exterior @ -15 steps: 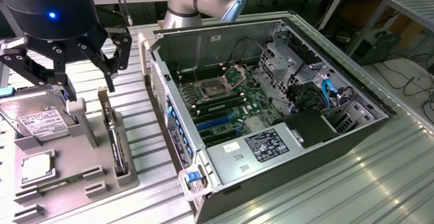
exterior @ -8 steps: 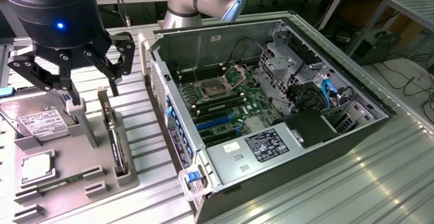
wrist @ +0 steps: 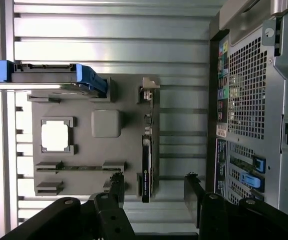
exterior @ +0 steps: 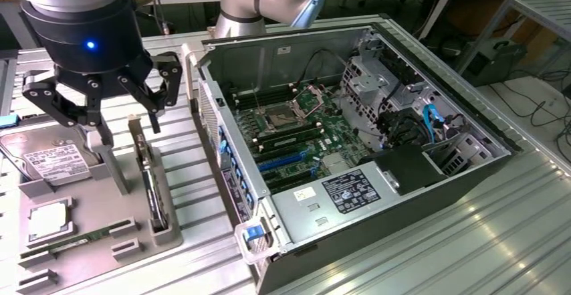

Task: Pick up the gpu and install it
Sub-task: 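Pick up the gpu and move the gpu toward the slot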

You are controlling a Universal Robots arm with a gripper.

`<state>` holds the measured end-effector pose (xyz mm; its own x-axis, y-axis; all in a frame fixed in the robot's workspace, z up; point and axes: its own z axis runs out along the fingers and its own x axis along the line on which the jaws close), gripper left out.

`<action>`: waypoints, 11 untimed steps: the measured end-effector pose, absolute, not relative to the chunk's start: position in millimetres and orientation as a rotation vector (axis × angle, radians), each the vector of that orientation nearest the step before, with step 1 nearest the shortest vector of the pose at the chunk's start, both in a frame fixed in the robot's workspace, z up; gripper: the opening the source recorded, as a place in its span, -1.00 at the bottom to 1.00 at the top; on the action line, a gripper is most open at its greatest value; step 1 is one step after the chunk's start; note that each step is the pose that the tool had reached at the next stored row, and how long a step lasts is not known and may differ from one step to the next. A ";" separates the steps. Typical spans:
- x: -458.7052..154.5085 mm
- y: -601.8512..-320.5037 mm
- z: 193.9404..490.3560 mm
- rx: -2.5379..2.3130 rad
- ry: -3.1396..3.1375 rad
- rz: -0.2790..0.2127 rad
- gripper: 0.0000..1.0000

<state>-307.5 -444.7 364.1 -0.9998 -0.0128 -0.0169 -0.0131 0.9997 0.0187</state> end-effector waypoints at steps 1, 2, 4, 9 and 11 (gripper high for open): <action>-307.5 -444.3 362.3 -0.020 3.124 0.030 0.20; -307.5 -444.0 360.5 -0.020 3.124 0.030 0.20; -307.5 -444.0 357.0 -0.020 3.125 0.029 0.20; -307.5 -443.9 347.8 -0.020 3.125 0.029 0.20; -307.6 -444.2 344.2 -0.020 3.125 0.029 0.20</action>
